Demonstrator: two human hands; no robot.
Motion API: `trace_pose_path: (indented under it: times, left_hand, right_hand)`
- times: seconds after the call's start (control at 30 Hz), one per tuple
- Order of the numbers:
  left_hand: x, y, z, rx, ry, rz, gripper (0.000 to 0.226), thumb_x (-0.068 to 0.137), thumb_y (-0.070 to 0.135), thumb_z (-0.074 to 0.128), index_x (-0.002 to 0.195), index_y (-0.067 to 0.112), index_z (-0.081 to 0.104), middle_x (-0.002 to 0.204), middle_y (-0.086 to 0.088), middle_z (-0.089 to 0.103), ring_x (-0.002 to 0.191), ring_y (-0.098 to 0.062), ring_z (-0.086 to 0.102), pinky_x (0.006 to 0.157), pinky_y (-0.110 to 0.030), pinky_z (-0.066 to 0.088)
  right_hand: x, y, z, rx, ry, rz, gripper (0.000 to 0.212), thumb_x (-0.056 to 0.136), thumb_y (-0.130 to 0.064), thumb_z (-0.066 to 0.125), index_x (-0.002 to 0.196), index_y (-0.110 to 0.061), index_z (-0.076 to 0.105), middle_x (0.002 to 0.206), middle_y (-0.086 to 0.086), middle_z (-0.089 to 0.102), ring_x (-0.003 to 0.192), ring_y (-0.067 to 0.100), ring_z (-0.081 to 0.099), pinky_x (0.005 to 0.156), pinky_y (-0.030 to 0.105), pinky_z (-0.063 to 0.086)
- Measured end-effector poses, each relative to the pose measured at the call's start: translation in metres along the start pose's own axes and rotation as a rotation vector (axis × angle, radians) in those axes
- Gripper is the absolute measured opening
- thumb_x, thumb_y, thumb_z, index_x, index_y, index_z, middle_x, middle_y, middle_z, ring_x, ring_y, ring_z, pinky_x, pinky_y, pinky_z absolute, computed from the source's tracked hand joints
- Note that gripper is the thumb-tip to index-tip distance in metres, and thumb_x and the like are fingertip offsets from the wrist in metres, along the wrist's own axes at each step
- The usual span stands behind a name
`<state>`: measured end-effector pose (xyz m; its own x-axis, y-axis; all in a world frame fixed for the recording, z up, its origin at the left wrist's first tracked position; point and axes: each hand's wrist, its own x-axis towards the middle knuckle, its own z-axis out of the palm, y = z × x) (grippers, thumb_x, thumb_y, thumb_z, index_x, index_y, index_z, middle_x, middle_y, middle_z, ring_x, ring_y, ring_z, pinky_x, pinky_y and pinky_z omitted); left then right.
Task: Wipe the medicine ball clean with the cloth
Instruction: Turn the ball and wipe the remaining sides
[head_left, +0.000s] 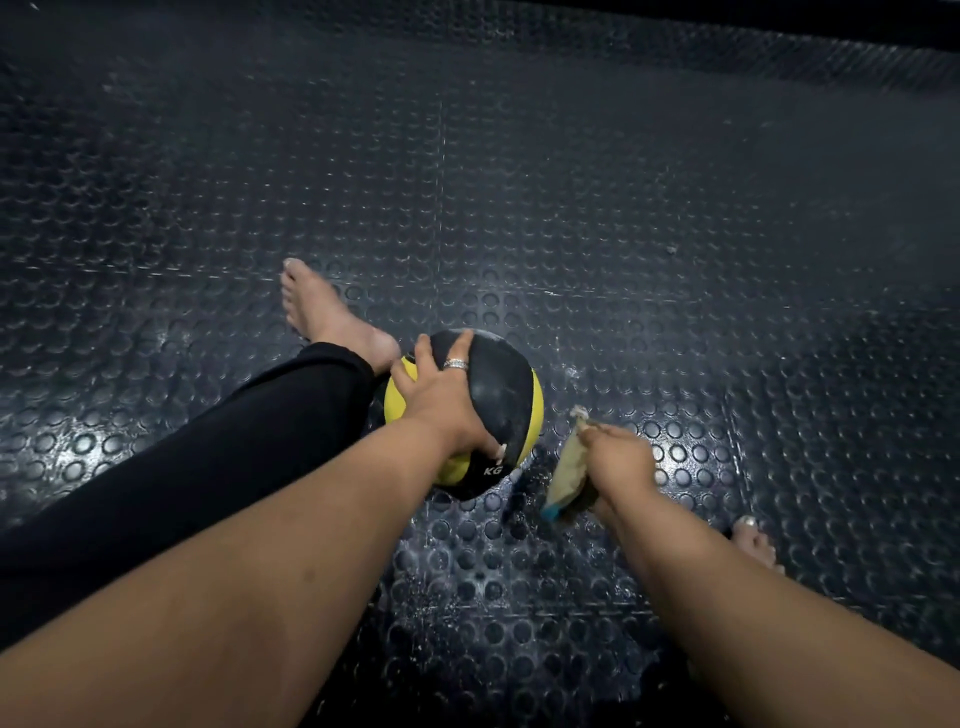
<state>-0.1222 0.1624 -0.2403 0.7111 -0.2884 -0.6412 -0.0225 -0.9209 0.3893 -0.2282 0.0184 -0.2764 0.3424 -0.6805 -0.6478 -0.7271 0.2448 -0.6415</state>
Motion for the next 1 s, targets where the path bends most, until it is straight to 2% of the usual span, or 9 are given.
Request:
trace_pose_path:
  times: [0.13,0.23,0.3,0.37,0.5,0.63,0.8,0.87,1.0]
  left_hand:
    - [-0.010,0.006,0.015,0.089,0.010,-0.061,0.141,0.056,0.045,0.092,0.150,0.043,-0.013,0.158,-0.007,-0.022,0.144,-0.045,-0.005,0.117,-0.054,0.023]
    - [-0.014,0.011,-0.001,0.313,-0.046,-0.095,0.140,0.057,0.050,0.090,0.154,0.032,-0.009,0.151,-0.018,0.009,0.135,-0.045,0.030,0.105,-0.053,0.041]
    - [-0.018,0.016,-0.014,0.429,-0.033,-0.084,0.128,0.060,0.050,0.089,0.154,0.025,0.005,0.142,-0.014,0.027,0.131,-0.041,0.038,0.099,-0.059,0.044]
    - [-0.021,0.016,-0.018,0.513,0.019,-0.009,0.124,0.060,0.050,0.089,0.152,0.024,0.009,0.145,-0.013,0.024,0.139,-0.039,0.025,0.103,-0.069,0.033]
    - [-0.020,0.001,0.001,0.446,-0.133,0.161,0.140,0.056,0.040,0.093,0.151,0.046,-0.009,0.159,-0.001,-0.024,0.146,-0.036,-0.020,0.103,-0.079,0.016]
    - [-0.025,-0.015,0.014,0.354,-0.118,0.137,0.146,0.055,0.037,0.094,0.148,0.048,-0.017,0.157,0.007,-0.029,0.146,-0.033,-0.023,0.105,-0.076,0.017]
    - [-0.024,-0.010,0.021,0.362,-0.091,0.127,0.144,0.056,0.038,0.094,0.152,0.037,-0.013,0.158,0.009,-0.027,0.147,-0.031,-0.021,0.108,-0.073,0.014]
    - [-0.018,-0.008,0.022,0.341,-0.091,0.123,0.135,0.062,0.033,0.091,0.153,0.037,-0.008,0.158,0.010,-0.024,0.147,-0.031,-0.020,0.108,-0.074,0.014]
    - [-0.005,-0.008,0.016,0.218,-0.057,0.116,0.093,0.088,0.029,0.067,0.153,0.042,0.002,0.160,0.010,-0.017,0.148,-0.027,-0.017,0.107,-0.073,0.019]
  right_hand:
    - [-0.011,-0.016,0.023,-0.102,-0.087,-0.279,0.022,0.088,-0.011,0.060,0.109,-0.007,0.068,0.097,0.004,0.068,0.086,0.019,0.063,0.079,0.027,0.049]
    - [-0.010,-0.021,0.031,-0.378,-0.066,-0.474,0.026,0.090,-0.012,0.057,0.114,-0.009,0.067,0.112,0.008,0.065,0.097,0.022,0.062,0.083,0.022,0.043]
    - [-0.005,-0.030,0.026,-0.489,-0.067,-0.525,0.027,0.091,-0.012,0.056,0.116,-0.013,0.067,0.118,0.006,0.061,0.103,0.023,0.060,0.082,0.019,0.039]
    - [-0.003,-0.044,0.020,-0.579,-0.130,-0.590,0.028,0.090,-0.010,0.057,0.116,-0.014,0.067,0.117,0.007,0.062,0.108,0.023,0.057,0.082,0.018,0.037]
    - [-0.011,-0.049,0.018,-0.681,-0.293,-0.756,0.031,0.086,-0.011,0.063,0.117,-0.016,0.067,0.112,0.004,0.060,0.109,0.020,0.055,0.093,0.023,0.037]
    - [-0.022,-0.013,0.031,-0.444,-0.228,-0.726,0.028,0.092,-0.014,0.054,0.119,-0.011,0.064,0.109,0.001,0.054,0.102,0.014,0.051,0.097,0.022,0.038]
    - [-0.016,-0.010,0.047,-0.244,-0.014,-0.287,0.029,0.095,-0.020,0.048,0.118,-0.010,0.063,0.112,0.014,0.064,0.098,0.027,0.061,0.079,0.025,0.045]
    - [-0.021,-0.019,0.050,-0.310,-0.021,-0.328,0.029,0.094,-0.016,0.047,0.116,-0.008,0.064,0.111,0.015,0.063,0.095,0.029,0.060,0.075,0.024,0.042]
    - [-0.062,-0.009,0.052,-0.426,-0.113,-0.675,0.029,0.094,-0.016,0.048,0.119,-0.012,0.062,0.105,0.004,0.045,0.092,0.022,0.053,0.082,0.020,0.039]
